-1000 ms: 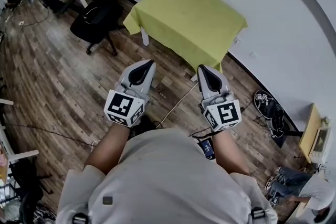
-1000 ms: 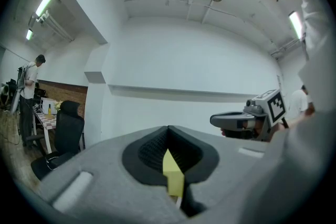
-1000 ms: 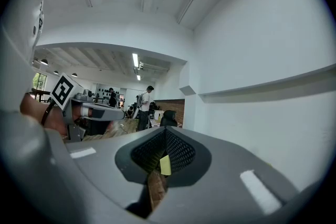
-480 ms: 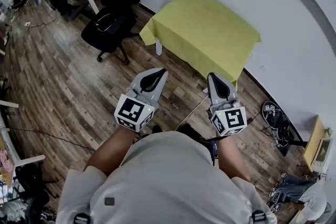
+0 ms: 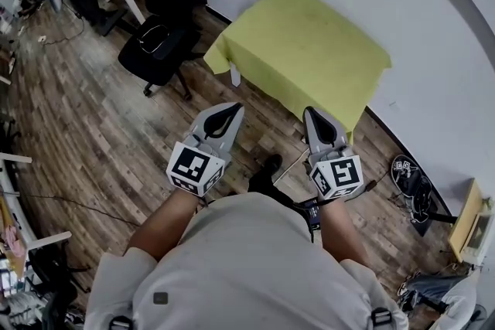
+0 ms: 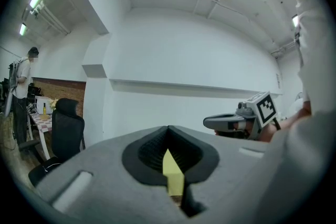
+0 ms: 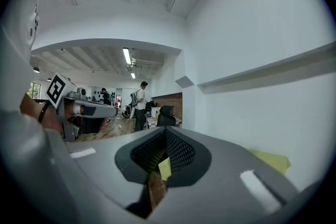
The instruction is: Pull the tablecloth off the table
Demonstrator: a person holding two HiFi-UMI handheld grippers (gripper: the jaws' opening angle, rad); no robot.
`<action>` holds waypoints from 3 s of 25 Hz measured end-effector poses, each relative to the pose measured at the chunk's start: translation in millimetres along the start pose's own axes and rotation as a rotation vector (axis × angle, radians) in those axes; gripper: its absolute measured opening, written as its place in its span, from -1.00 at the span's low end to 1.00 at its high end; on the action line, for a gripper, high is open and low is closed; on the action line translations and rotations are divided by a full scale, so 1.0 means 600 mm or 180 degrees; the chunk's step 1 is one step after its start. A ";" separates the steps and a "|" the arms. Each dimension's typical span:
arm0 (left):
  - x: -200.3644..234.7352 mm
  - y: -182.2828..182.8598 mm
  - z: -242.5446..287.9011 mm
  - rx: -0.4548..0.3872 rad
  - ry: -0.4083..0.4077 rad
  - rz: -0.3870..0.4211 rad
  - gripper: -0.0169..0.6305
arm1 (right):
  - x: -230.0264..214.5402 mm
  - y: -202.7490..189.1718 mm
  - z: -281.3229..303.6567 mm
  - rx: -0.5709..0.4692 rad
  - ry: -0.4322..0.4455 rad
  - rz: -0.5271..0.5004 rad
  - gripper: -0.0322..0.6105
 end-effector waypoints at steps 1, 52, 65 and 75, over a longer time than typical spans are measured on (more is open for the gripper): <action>0.005 0.002 0.017 0.0001 0.0010 0.0003 -0.94 | -0.016 -0.004 0.010 0.0001 0.0009 0.0015 -0.87; 0.250 0.115 0.787 0.0447 -0.1415 0.0428 -0.94 | -0.554 -0.081 0.324 0.0542 -0.1326 0.0210 -0.79; 0.393 0.041 0.877 0.0928 -0.1647 0.0303 -0.85 | -0.572 -0.187 0.399 0.1191 -0.1742 0.0520 -0.59; 0.388 -0.079 0.958 0.1602 -0.1556 0.0261 -0.58 | -0.644 -0.331 0.382 0.1676 -0.1470 0.0854 -0.25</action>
Point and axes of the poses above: the fingertips, and each gripper's own axes: z forward along the fingers, x to its left, y out of its top, the point moved 7 cm from there along -z, backward along the fingers, and after that the axes turned 8 degrees about -z, right-handed, at the moved point
